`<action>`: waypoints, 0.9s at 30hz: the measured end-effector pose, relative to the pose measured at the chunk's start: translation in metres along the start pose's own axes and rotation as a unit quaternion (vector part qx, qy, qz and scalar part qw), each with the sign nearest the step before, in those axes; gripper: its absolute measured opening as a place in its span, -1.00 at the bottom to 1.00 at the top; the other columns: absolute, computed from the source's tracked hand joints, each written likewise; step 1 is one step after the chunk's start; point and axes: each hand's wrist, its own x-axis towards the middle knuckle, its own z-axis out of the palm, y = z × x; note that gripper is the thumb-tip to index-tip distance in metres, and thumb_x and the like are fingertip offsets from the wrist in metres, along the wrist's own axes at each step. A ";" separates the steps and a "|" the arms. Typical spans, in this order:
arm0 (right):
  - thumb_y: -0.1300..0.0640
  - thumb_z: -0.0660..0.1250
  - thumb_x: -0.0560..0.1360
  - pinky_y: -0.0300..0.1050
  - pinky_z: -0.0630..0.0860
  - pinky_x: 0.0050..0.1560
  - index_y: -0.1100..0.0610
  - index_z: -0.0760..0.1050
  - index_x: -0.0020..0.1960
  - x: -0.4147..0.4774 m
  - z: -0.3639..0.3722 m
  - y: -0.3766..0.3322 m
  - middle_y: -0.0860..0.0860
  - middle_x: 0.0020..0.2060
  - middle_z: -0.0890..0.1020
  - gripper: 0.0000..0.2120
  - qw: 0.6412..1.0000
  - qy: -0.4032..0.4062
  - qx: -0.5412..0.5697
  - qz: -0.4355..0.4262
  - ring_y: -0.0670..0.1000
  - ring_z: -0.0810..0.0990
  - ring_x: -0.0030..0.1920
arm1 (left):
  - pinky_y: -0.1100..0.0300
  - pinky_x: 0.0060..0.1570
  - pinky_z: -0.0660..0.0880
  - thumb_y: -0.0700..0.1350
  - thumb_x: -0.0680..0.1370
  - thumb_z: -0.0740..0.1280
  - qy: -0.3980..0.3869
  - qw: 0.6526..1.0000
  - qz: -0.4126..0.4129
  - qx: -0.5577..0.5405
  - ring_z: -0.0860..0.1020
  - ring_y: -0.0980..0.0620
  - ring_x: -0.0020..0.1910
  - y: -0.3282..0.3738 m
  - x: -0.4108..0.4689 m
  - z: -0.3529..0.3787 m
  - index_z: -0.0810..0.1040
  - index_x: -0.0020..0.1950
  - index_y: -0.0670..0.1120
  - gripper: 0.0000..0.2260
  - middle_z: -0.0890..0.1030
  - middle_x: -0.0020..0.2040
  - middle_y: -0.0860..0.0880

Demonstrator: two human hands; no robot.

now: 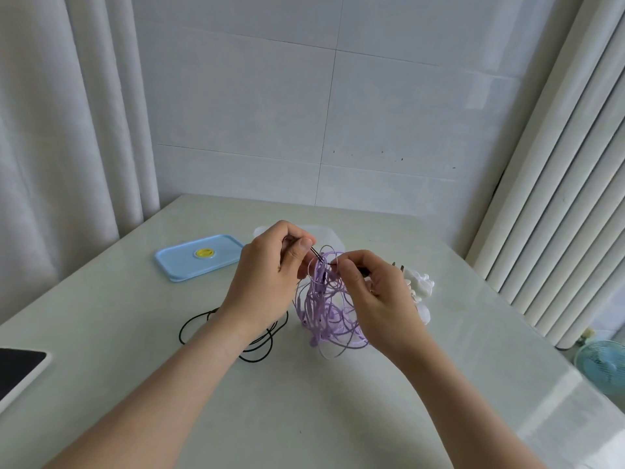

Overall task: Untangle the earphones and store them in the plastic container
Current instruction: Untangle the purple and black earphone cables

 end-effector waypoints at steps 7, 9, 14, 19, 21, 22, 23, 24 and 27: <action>0.12 0.30 0.67 -0.34 0.37 -0.28 0.05 0.73 -0.04 -0.004 -0.004 -0.011 0.00 -0.36 0.69 -0.75 0.997 -0.048 0.033 0.054 -0.16 0.52 -0.37 | -0.04 0.00 0.66 -0.08 0.69 0.35 -0.023 0.999 0.011 0.022 0.69 0.09 -0.08 0.002 -0.001 0.001 0.66 0.06 -0.04 -0.90 0.72 -0.10 0.11; 0.01 0.26 0.70 -0.31 0.40 -0.26 0.10 0.73 -0.04 -0.005 -0.004 -0.013 0.07 -0.36 0.65 -0.68 0.991 -0.054 0.081 0.087 -0.13 0.51 -0.36 | 0.08 -0.03 0.63 -0.06 0.67 0.39 -0.015 0.998 0.028 0.045 0.67 0.09 -0.10 0.005 -0.001 0.000 0.70 0.05 -0.01 -0.90 0.71 -0.11 0.15; -0.03 0.44 0.61 -0.27 0.44 -0.24 0.20 0.69 -0.13 -0.005 -0.002 -0.015 0.03 -0.38 0.61 -0.70 0.988 -0.040 0.118 0.087 -0.09 0.49 -0.34 | 0.09 -0.11 0.69 -0.10 0.64 0.44 -0.026 1.000 0.001 -0.016 0.71 0.04 -0.23 0.008 0.001 0.000 0.73 0.06 -0.06 -0.91 0.74 -0.15 0.07; 0.14 0.51 0.57 -0.30 0.43 -0.27 0.12 0.74 -0.05 -0.004 0.002 -0.009 0.01 -0.36 0.64 -0.93 0.986 -0.006 0.145 0.084 -0.06 0.50 -0.34 | -0.02 -0.10 0.71 -0.12 0.65 0.43 -0.029 0.998 -0.022 -0.050 0.73 -0.01 -0.19 0.007 0.002 0.000 0.71 0.05 -0.09 -0.92 0.75 -0.14 0.00; 0.17 0.49 0.59 -0.37 0.42 -0.31 0.16 0.73 -0.05 -0.002 0.001 -0.008 -0.07 -0.39 0.64 -0.93 0.982 0.011 0.155 0.107 -0.12 0.52 -0.38 | -0.03 -0.10 0.71 -0.13 0.66 0.41 -0.031 0.998 -0.026 -0.050 0.73 -0.01 -0.19 0.006 0.002 0.000 0.69 0.04 -0.09 -0.92 0.75 -0.13 0.01; 0.17 0.48 0.59 -0.39 0.43 -0.32 0.16 0.72 -0.05 -0.002 0.000 -0.008 -0.10 -0.39 0.66 -0.92 0.980 0.024 0.155 0.120 -0.15 0.54 -0.39 | -0.03 -0.10 0.70 -0.13 0.67 0.40 -0.036 0.998 -0.027 -0.048 0.73 0.00 -0.19 0.007 0.002 0.001 0.68 0.04 -0.09 -0.92 0.74 -0.13 0.02; 0.15 0.48 0.59 -0.40 0.44 -0.32 0.15 0.72 -0.07 -0.001 0.000 -0.009 -0.11 -0.38 0.67 -0.91 0.979 0.038 0.151 0.132 -0.16 0.56 -0.37 | -0.03 -0.09 0.70 -0.13 0.67 0.39 -0.042 0.998 -0.027 -0.047 0.72 0.00 -0.19 0.007 0.001 0.001 0.67 0.04 -0.09 -0.92 0.74 -0.12 0.03; 0.13 0.48 0.59 -0.39 0.45 -0.32 0.13 0.72 -0.08 0.000 -0.001 -0.009 -0.10 -0.37 0.68 -0.89 0.978 0.053 0.144 0.140 -0.14 0.57 -0.34 | -0.02 -0.09 0.70 -0.12 0.68 0.37 -0.049 0.997 -0.029 -0.049 0.72 0.00 -0.18 0.008 0.000 0.002 0.66 0.05 -0.09 -0.91 0.74 -0.12 0.03; 0.09 0.44 0.56 -0.25 0.45 -0.32 0.09 0.72 -0.12 0.002 -0.001 -0.006 -0.04 -0.35 0.65 -0.87 0.974 0.102 0.122 0.164 -0.08 0.58 -0.32 | 0.02 -0.08 0.69 -0.13 0.70 0.33 -0.064 0.994 -0.045 -0.072 0.74 0.01 -0.14 0.010 -0.001 0.004 0.62 0.05 -0.13 -0.89 0.75 -0.07 0.00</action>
